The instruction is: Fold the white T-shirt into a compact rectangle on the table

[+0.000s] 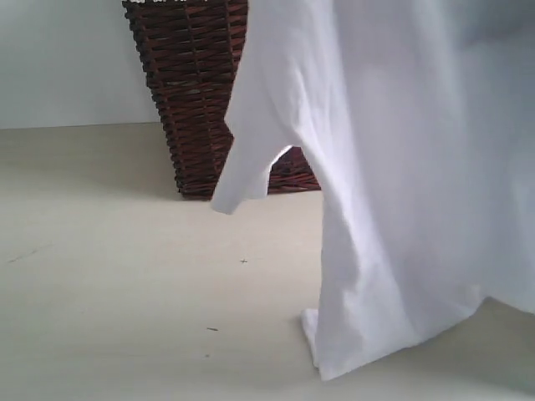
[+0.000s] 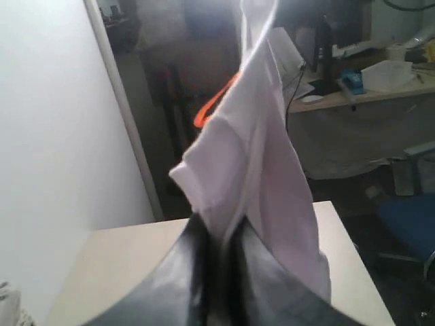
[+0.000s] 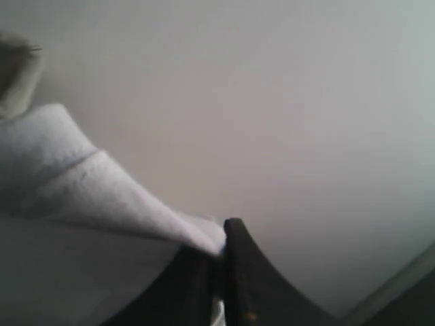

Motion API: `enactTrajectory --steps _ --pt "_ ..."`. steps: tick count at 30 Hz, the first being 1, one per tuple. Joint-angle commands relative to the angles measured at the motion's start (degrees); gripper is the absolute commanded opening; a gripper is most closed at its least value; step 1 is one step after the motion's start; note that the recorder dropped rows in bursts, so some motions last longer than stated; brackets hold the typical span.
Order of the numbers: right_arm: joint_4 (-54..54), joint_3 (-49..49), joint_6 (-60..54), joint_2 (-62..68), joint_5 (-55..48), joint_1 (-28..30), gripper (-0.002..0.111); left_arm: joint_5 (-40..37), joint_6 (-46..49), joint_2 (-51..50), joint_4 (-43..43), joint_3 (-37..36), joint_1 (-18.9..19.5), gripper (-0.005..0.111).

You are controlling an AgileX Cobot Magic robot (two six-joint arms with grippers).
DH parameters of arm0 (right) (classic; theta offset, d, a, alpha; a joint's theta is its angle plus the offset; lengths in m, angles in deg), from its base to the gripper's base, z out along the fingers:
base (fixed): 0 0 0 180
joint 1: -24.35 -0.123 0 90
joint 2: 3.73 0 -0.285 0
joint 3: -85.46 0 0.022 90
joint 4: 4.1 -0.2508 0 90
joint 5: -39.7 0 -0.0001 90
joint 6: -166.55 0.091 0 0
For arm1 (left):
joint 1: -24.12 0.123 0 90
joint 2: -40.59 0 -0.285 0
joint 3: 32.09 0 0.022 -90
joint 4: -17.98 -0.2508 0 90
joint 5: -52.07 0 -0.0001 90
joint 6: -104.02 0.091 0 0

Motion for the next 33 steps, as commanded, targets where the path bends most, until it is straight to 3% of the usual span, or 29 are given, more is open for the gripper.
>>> enactTrajectory --steps 1,4,9,13,19,23,26,31,33 --pt "-10.15 3.01 -2.59 -0.20 -2.22 0.12 0.000 0.25 -0.81 -0.04 0.77 -1.05 3.12 0.000" --pt "-16.34 5.54 -3.24 -0.44 -2.22 0.12 0.000 0.25 1.75 -1.10 0.77 -2.52 3.12 0.000" --pt "-39.17 12.93 -11.40 -2.91 -2.22 0.12 0.000 0.25 2.18 -4.09 0.77 -3.95 4.30 0.000" --pt "-50.28 20.83 -14.28 -4.06 -2.22 0.12 0.000 0.25 3.35 -5.83 0.77 -5.36 7.17 0.000" --pt "-79.68 34.55 -30.51 -4.06 -0.64 -2.27 0.000 0.25 3.46 -10.42 0.77 -5.84 12.63 0.000" --pt "-80.68 41.91 -31.63 -1.48 8.20 -8.18 0.000 0.25 2.96 -13.69 0.77 -5.84 15.20 0.001" --pt "-81.28 46.59 -31.88 3.82 18.28 -13.95 0.000 -0.19 3.07 -15.74 0.77 -5.84 15.92 0.016" --pt "-81.27 45.79 -34.11 19.48 29.59 -22.92 0.000 -3.79 0.59 -17.06 0.77 -5.84 16.98 0.069" --pt "-81.27 43.41 -35.26 25.93 30.22 -25.54 0.000 -5.94 -0.38 -16.80 0.77 -5.84 18.21 0.071"
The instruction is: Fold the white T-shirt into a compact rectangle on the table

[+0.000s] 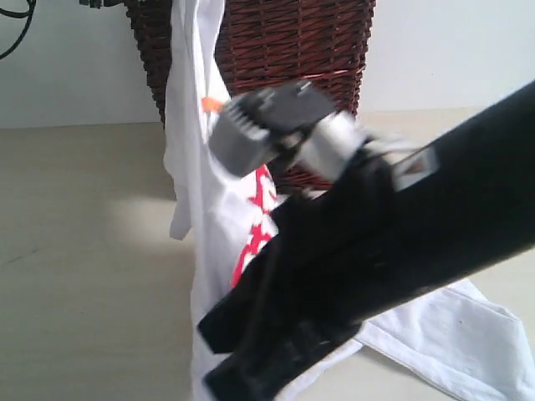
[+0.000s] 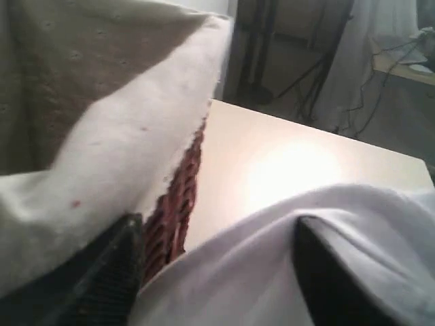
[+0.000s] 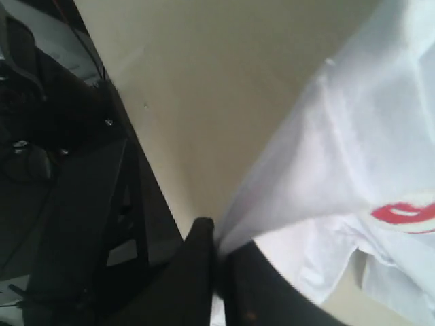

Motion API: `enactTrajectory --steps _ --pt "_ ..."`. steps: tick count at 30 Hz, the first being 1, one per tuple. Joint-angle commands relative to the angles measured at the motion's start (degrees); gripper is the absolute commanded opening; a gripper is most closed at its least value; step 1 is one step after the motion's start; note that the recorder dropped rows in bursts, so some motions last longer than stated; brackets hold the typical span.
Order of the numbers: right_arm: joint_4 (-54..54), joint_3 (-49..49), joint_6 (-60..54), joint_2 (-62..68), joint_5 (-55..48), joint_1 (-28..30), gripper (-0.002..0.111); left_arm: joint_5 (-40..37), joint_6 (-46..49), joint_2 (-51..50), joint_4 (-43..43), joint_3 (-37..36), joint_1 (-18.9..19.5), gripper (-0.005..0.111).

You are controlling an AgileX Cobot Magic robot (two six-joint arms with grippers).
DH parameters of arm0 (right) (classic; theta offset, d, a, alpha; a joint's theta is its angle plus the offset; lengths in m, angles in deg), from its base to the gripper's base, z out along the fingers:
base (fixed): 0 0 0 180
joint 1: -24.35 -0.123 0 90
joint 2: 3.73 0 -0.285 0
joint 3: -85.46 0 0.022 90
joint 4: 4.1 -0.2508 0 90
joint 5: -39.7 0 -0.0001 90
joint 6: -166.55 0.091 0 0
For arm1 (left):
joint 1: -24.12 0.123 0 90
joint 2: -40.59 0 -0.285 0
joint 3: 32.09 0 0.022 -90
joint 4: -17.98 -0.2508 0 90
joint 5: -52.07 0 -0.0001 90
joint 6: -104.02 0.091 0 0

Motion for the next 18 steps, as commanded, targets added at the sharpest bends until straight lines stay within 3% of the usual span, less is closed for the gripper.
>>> enactTrajectory --steps 1,5,11,12,14,15,17,18 --pt "-1.35 -4.43 -3.68 13.21 3.98 -6.34 0.000 -6.25 -2.56 0.52 1.79 0.03 2.74 0.070" --pt "-3.19 -8.70 -7.54 19.99 3.65 -9.85 0.000 -8.05 -3.47 1.03 1.79 0.15 6.78 0.062" --pt "0.65 -11.18 -7.54 19.25 1.76 -10.14 0.001 -5.21 -9.06 0.66 1.79 0.15 12.87 0.062" --pt "0.65 -11.18 -8.61 18.97 -0.06 -10.14 0.004 -5.21 -9.61 0.66 1.79 0.15 13.09 0.062" --pt "0.61 -11.18 -9.46 18.61 -2.73 -10.29 0.027 -4.31 -11.00 0.66 1.79 0.15 13.37 0.062" --pt "1.58 -11.18 -9.20 18.61 -2.33 -10.29 0.046 -1.74 -11.16 1.22 1.79 0.15 13.37 0.062" --pt "4.34 -11.18 -6.79 18.61 0.75 -10.29 0.057 0.45 -11.30 2.98 3.26 0.15 12.55 0.062" --pt "4.90 -11.18 -5.69 18.21 1.42 -10.29 0.057 0.45 -12.03 4.32 2.48 0.15 12.16 0.062"
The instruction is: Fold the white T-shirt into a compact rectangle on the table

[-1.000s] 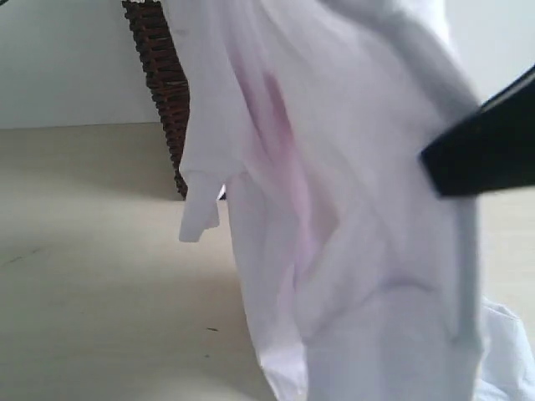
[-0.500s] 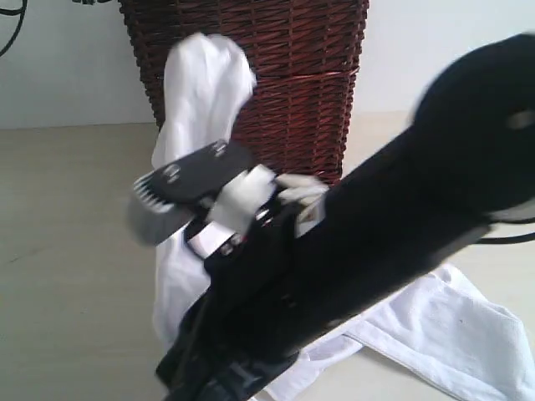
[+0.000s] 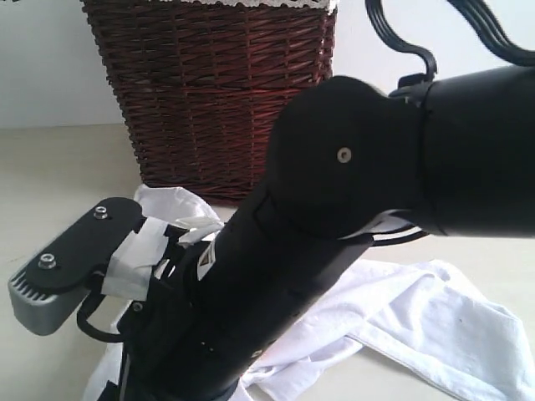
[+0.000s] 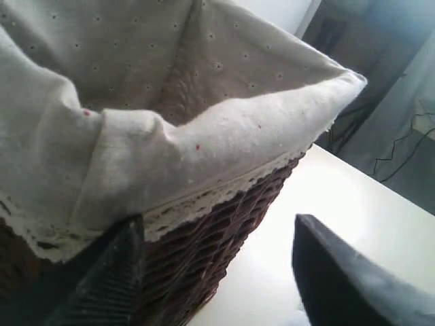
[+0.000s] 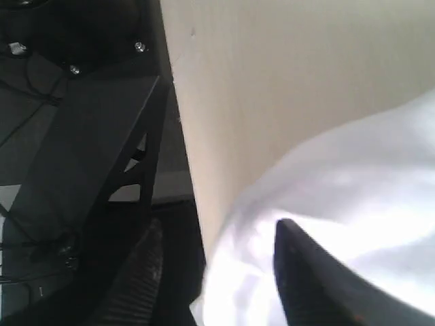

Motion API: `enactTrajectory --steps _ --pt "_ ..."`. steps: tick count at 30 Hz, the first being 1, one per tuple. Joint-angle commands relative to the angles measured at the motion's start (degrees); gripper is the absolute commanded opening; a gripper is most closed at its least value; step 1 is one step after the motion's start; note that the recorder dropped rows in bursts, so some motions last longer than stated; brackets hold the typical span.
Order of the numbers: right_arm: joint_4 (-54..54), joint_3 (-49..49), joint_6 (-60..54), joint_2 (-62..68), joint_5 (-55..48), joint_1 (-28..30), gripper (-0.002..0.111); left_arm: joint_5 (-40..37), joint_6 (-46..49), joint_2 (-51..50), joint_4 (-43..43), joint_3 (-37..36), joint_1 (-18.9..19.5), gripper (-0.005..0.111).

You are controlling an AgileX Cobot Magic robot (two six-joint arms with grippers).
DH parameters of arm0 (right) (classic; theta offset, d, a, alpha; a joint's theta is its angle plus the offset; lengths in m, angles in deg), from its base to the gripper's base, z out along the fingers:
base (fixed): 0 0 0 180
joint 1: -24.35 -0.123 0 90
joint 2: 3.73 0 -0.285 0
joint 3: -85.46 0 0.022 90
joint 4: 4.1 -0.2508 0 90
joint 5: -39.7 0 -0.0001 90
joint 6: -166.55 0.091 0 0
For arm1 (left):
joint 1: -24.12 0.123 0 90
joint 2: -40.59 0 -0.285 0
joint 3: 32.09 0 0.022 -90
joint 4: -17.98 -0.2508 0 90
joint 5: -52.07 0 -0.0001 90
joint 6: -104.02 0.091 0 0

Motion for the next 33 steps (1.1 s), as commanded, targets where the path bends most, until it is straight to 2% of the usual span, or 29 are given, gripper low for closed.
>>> enactTrajectory --steps 1,7,8,11,13,16,19,24,28,30,33 --pt "2.82 -0.55 2.28 -1.52 2.84 -0.08 0.056 -3.73 -1.27 4.85 2.43 0.36 -1.04 0.062" --pt "6.15 -0.55 2.71 -13.23 2.84 -0.08 0.056 -3.73 -7.00 13.77 2.43 0.16 -0.94 0.062" --pt "9.42 -0.55 6.83 -15.72 3.72 -0.08 0.056 -3.73 -8.21 15.45 2.43 -0.82 -0.94 0.062" --pt "28.88 -0.55 24.85 -19.55 5.20 -0.08 0.050 -3.73 -8.89 19.01 2.43 -5.13 -0.94 0.060" --pt "46.77 -0.10 40.77 -21.66 3.77 -0.08 0.042 -3.73 -8.54 21.93 2.43 -9.32 -0.94 0.054" --pt "68.64 2.73 59.88 -24.42 1.28 -0.08 0.033 -3.73 -4.74 27.05 2.43 -18.64 -0.94 0.048" --pt "81.59 5.35 73.91 -26.20 0.83 0.82 0.030 -3.73 -3.96 30.94 2.43 -30.40 -1.56 0.050" --pt "81.68 5.60 75.40 -26.38 -2.78 1.96 0.030 -8.03 -0.71 34.01 2.43 -47.90 -2.28 0.061" --pt "78.77 5.60 73.08 -27.50 -2.51 1.79 0.030 -17.26 3.39 34.54 2.43 -59.63 -3.10 0.062" --pt "76.97 5.48 72.12 -28.25 -0.84 1.79 0.030 -25.14 2.60 34.00 2.43 -63.92 -6.10 0.062" --pt "73.88 5.48 70.07 -29.23 0.70 1.79 0.030 -30.55 -1.89 31.73 2.43 -66.43 -12.82 0.062"
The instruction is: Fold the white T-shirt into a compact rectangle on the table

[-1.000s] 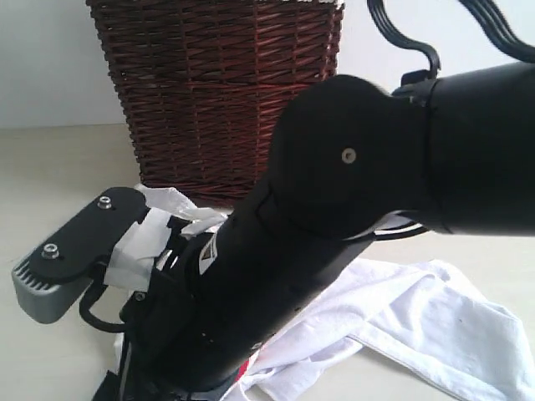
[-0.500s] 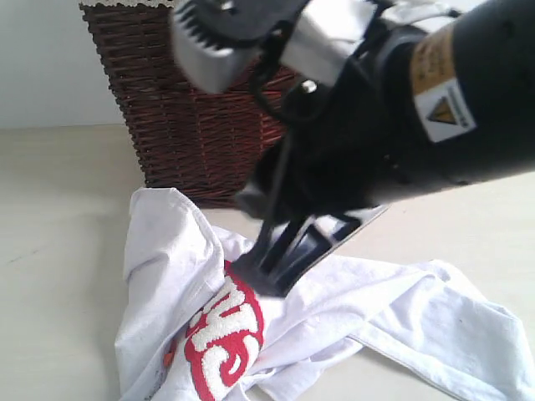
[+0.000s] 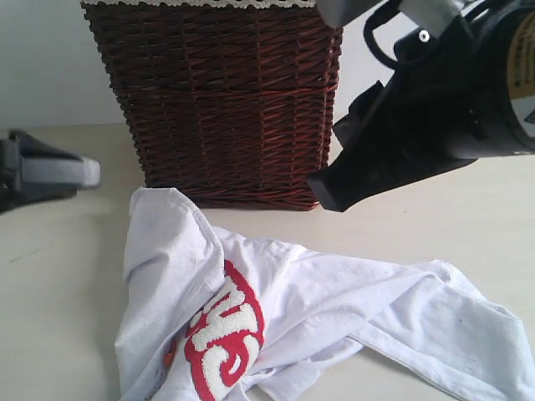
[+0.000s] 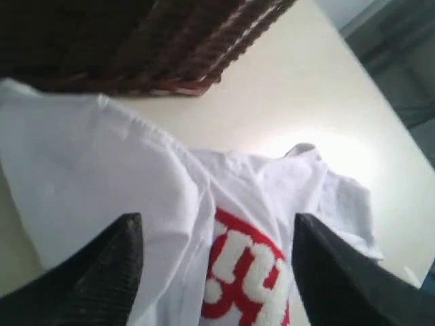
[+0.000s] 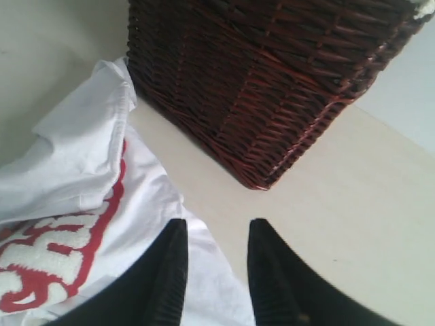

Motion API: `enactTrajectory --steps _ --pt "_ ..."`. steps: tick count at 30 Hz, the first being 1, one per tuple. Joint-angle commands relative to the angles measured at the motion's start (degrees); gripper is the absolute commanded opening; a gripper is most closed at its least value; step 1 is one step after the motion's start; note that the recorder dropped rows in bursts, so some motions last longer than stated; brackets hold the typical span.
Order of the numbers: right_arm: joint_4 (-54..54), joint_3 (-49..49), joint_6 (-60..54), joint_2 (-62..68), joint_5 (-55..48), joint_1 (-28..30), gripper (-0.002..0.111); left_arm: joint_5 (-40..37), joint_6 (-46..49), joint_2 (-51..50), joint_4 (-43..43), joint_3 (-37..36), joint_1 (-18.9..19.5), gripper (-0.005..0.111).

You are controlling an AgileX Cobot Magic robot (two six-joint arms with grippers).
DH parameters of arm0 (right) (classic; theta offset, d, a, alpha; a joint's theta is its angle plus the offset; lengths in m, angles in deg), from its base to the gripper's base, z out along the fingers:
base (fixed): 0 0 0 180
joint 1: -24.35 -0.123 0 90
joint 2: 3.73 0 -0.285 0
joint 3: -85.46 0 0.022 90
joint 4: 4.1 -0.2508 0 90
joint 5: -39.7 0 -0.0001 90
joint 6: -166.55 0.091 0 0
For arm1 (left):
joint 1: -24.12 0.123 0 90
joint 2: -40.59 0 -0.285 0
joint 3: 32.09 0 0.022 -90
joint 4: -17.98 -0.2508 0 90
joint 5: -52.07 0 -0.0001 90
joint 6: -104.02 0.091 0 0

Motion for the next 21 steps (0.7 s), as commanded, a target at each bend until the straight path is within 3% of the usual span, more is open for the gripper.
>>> enactTrajectory --steps 1,3,5,8,10,13,17,21 --pt "-4.19 0.09 -3.49 -1.94 2.31 0.10 0.030 -8.58 -5.84 -3.13 1.11 -4.06 -8.92 0.062" --pt "-4.79 0.09 -3.74 -2.28 2.57 0.10 0.030 -9.46 -11.10 -8.29 1.11 -6.15 -14.16 0.062" --pt "-4.94 0.09 -3.74 -2.27 2.57 0.10 0.030 -10.89 -9.37 -12.72 1.11 -7.89 -15.32 0.062" --pt "-5.33 0.09 -3.74 -2.27 3.29 0.10 0.030 -15.57 -4.69 -17.00 1.70 -8.01 -15.44 0.062" --pt "-5.33 0.09 -3.74 -2.27 3.77 0.10 0.030 -20.12 0.96 -19.17 7.45 -7.54 -16.35 0.062" --pt "-5.33 0.09 -3.74 -2.27 4.29 0.10 0.030 -18.05 10.40 -21.96 16.64 -4.75 -19.82 0.062" --pt "-5.33 0.09 -3.74 -1.60 4.29 0.10 0.030 -19.53 17.58 -24.40 17.82 0.88 -26.29 0.062" --pt "-5.33 0.09 -3.74 -0.35 4.31 0.10 0.030 -32.43 21.83 -25.24 15.48 3.63 -30.76 0.062"
